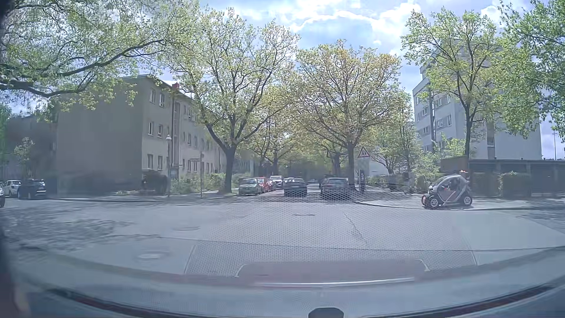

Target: Follow the waypoints while adhering to traffic rules and regulations

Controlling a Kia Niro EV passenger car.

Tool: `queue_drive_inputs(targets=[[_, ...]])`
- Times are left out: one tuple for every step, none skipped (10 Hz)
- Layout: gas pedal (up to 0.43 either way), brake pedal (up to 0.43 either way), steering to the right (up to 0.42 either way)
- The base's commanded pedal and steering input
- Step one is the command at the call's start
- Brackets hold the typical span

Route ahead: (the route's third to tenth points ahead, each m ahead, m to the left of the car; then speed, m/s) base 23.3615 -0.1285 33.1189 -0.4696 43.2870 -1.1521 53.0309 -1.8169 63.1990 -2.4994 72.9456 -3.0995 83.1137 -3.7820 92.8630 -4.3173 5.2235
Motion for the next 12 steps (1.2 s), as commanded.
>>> queue_drive_inputs(targets=[[0.311,0.024,-0.015],[0.311,0.024,-0.011],[0.311,0.024,-0.010],[0.311,0.024,-0.021],[0.299,0.024,-0.029],[0.299,0.024,-0.030],[0.299,0.024,-0.030],[0.299,0.024,-0.026],[0.299,0.024,-0.020],[0.299,0.024,-0.017],[0.299,0.024,-0.013],[0.299,0.024,-0.009]])
